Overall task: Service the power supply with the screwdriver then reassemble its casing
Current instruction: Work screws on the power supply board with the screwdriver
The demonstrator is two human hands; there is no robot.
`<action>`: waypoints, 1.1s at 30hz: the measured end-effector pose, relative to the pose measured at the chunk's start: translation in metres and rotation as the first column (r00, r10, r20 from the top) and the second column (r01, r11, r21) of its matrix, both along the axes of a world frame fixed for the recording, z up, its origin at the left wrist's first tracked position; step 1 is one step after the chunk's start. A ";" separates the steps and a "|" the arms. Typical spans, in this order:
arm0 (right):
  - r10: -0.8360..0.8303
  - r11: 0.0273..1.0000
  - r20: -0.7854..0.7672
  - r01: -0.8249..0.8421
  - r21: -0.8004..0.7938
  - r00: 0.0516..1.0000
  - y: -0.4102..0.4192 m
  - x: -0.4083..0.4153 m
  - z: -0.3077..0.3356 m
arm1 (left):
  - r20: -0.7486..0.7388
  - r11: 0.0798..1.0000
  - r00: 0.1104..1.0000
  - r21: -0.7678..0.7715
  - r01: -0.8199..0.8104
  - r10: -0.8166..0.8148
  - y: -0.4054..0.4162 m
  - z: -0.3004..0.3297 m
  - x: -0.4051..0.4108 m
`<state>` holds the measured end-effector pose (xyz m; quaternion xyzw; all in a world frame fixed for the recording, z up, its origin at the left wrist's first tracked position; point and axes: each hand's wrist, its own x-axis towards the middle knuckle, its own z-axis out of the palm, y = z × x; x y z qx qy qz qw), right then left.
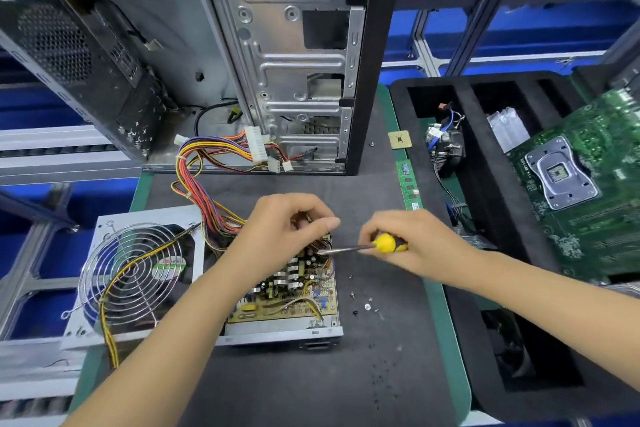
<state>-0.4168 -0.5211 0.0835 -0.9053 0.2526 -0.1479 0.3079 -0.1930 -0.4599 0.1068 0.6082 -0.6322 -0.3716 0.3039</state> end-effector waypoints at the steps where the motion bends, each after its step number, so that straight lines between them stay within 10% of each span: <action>1: 0.001 0.998 0.040 0.002 -0.060 0.999 -0.002 0.005 0.009 | -0.027 0.998 0.999 0.041 0.040 -0.039 -0.001 -0.001 -0.003; 12: -0.005 0.977 0.200 0.047 -0.207 0.980 -0.019 0.028 0.046 | -0.769 0.953 0.625 0.272 0.131 0.134 -0.008 0.000 -0.016; 33: -0.150 0.956 -0.006 0.143 -0.255 0.989 -0.026 0.003 0.085 | -0.895 0.972 0.381 0.233 -0.043 0.231 -0.006 0.003 0.021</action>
